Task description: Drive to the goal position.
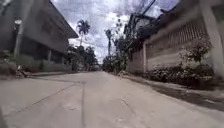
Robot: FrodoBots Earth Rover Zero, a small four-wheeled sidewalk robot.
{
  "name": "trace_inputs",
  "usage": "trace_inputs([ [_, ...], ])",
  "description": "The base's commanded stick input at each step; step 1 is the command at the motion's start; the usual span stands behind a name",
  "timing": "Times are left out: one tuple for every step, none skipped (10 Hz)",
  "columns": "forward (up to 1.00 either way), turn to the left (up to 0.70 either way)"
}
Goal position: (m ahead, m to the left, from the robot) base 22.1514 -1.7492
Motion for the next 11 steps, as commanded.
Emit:
trace_inputs([
  [0.50, 0.00],
  [0.50, 0.00],
  [0.50, 0.00],
  [0.50, 0.00],
  [0.50, 0.00],
  [0.50, 0.00],
  [0.50, 0.00],
  [0.50, 0.00],
  [0.50, 0.00],
  [0.50, 0.00],
  [0.50, 0.00],
])
